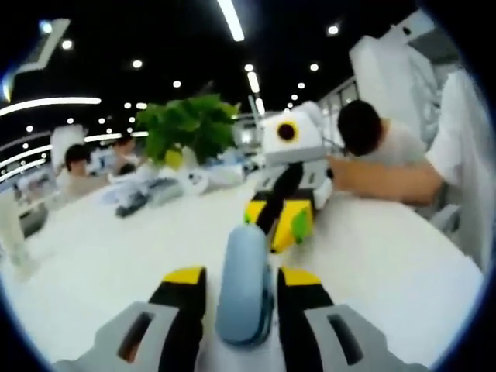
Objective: Pick up the paper insert the paper into the punch align the paper edges press the punch to punch holes
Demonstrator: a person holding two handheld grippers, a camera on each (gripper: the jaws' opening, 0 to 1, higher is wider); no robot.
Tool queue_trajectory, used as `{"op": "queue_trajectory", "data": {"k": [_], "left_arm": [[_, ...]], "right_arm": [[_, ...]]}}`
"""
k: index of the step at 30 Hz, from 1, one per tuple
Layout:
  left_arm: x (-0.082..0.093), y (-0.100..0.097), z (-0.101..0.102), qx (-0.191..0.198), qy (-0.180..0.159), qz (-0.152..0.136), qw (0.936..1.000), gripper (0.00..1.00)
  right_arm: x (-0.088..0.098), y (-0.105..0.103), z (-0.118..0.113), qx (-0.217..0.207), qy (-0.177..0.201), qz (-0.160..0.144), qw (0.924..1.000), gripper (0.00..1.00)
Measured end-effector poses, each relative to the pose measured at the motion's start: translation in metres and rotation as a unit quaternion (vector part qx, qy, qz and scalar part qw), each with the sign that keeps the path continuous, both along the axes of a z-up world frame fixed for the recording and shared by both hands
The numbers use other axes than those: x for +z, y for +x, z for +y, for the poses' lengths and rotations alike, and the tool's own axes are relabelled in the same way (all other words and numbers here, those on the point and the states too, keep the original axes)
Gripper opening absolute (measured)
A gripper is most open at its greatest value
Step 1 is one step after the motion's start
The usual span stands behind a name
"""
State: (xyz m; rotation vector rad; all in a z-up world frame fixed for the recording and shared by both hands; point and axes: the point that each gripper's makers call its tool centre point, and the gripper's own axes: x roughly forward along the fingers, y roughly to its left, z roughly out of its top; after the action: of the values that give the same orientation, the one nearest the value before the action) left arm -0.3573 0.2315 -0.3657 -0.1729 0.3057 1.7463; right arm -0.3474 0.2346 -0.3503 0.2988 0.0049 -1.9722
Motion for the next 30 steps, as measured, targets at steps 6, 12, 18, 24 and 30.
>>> {"op": "queue_trajectory", "data": {"k": [6, 12, 18, 24, 30], "left_arm": [[0.001, 0.001, 0.0, -0.002, 0.004, 0.002, 1.0, 0.37], [0.0, 0.003, 0.001, -0.004, 0.005, 0.0, 1.0, 0.35], [0.0, 0.003, 0.002, -0.005, 0.004, 0.002, 1.0, 0.32], [0.001, 0.001, 0.002, -0.003, 0.009, -0.001, 1.0, 0.3], [0.001, 0.001, 0.002, -0.002, 0.01, -0.002, 0.9999, 0.3]], "right_arm": [[-0.009, 0.002, -0.005, 0.01, 0.017, -0.008, 0.9998, 0.16], [-0.008, 0.003, -0.008, 0.015, 0.013, -0.012, 0.9997, 0.16], [-0.008, 0.003, -0.008, 0.014, 0.011, -0.015, 0.9997, 0.16], [-0.007, 0.001, -0.007, 0.009, 0.009, -0.014, 0.9998, 0.16], [0.037, 0.006, -0.017, -0.008, -0.044, 0.051, 0.9977, 0.12]]}}
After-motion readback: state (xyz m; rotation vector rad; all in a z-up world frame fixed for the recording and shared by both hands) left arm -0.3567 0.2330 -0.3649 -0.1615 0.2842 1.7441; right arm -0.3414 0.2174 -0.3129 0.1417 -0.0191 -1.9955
